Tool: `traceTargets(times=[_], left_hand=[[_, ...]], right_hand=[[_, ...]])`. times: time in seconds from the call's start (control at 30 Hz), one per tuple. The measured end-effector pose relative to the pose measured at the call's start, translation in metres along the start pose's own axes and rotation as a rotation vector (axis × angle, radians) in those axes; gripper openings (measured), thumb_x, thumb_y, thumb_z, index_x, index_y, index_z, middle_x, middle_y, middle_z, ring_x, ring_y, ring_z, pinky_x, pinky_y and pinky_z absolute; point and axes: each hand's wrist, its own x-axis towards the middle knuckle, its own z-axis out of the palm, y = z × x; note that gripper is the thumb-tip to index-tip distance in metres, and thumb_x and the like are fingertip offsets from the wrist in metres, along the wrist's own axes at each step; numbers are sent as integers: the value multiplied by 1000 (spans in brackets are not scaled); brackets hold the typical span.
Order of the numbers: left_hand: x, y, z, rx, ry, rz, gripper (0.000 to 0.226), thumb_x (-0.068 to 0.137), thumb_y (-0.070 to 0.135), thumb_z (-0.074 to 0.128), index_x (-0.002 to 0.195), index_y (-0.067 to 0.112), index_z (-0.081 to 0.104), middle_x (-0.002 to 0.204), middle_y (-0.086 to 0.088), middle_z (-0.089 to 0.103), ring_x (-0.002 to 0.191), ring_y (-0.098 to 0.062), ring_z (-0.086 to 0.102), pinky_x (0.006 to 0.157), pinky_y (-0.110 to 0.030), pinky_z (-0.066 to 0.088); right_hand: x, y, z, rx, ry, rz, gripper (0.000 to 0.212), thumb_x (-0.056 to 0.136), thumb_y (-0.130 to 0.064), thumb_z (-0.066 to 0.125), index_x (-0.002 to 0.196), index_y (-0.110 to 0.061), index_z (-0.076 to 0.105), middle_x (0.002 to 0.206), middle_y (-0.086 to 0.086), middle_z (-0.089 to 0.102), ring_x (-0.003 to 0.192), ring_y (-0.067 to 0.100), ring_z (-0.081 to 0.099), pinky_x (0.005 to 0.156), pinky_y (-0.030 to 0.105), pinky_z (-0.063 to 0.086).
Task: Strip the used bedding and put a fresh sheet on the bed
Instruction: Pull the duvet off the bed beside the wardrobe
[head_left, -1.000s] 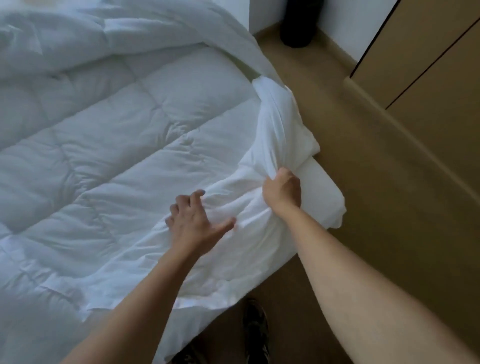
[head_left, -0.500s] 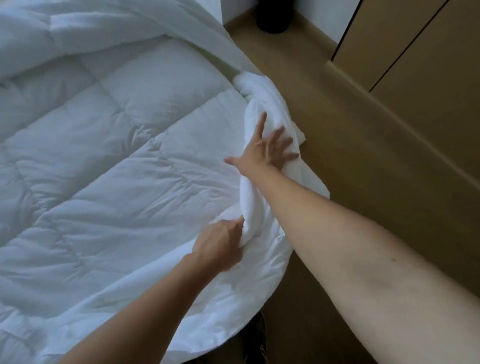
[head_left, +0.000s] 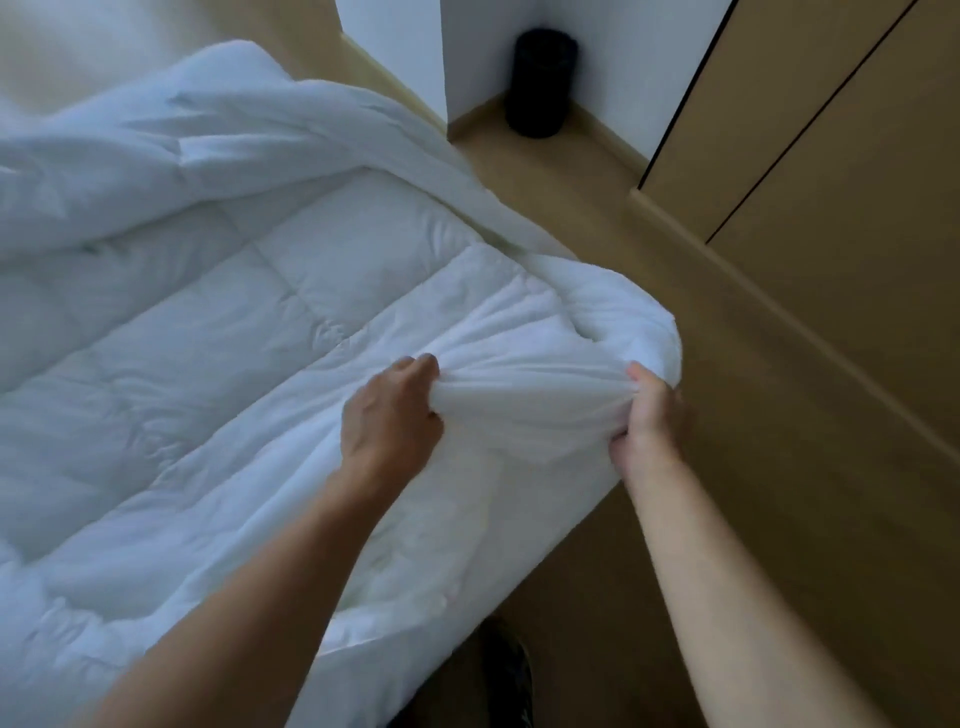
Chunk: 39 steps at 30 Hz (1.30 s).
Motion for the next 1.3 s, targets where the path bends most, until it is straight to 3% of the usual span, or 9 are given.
traceTargets(times=[0.13,0.23,0.33,0.47,0.57,0.77,0.93,1.07,1.3], left_hand=[[-7,-16,-109,-18,158,263,32,54,5,59,85,15,60,78,-2,59,60,-34,56,52,-29,37],[-33,-25,-154,44,34,464,35,50,8,56,82,21,55,75,4,54,57,-29,53,45,-27,37],[-52,-38,-170,56,-2,458,36,48,7,55,81,22,52,74,7,50,57,-24,49,44,-25,33],[-42,-55,-195,50,145,307,32,52,6,53,82,16,57,75,1,55,58,-32,51,45,-29,40],[-20,-65,-240,69,318,187,23,58,8,53,80,9,60,74,-5,55,57,-39,56,50,-37,47],[-43,-125,-353,145,579,-35,28,72,24,47,86,2,61,81,-18,57,73,-45,58,64,-51,49],[-99,-211,-421,76,651,-166,22,77,30,49,76,9,53,80,-15,53,73,-41,54,63,-48,45],[-141,-279,-427,179,705,-121,19,69,19,56,86,11,58,88,-11,58,73,-42,59,57,-45,47],[-228,-360,-352,171,27,-198,38,58,-5,75,89,15,68,94,-11,68,86,-38,65,62,-38,46]], right_hand=[[-40,-9,17,-83,-90,201,64,59,-28,73,123,-24,62,126,9,67,104,32,69,84,39,55],[-37,-30,30,-245,-150,446,77,66,-46,79,133,-15,55,125,7,66,107,33,66,98,44,52],[-29,-46,45,-209,-267,487,48,86,-37,73,121,-7,61,114,13,71,106,31,67,100,42,51],[-46,-133,95,139,-448,303,20,88,-4,44,101,1,58,94,18,65,88,31,62,88,39,53],[-118,-229,138,316,-768,39,18,90,-7,43,78,-4,56,74,15,61,77,30,60,72,34,54],[-319,-319,178,578,-1330,-258,17,80,-2,64,96,1,71,92,21,68,91,38,66,88,51,53],[-378,-186,161,511,-1193,-1,38,89,-9,58,126,-7,63,120,17,68,114,35,64,97,47,53],[-421,-38,145,36,-1046,83,43,78,-16,71,120,-7,70,116,17,69,107,33,67,84,44,55],[-471,180,111,-704,-726,314,38,88,-26,73,120,-5,66,106,15,73,89,26,71,76,38,59]])
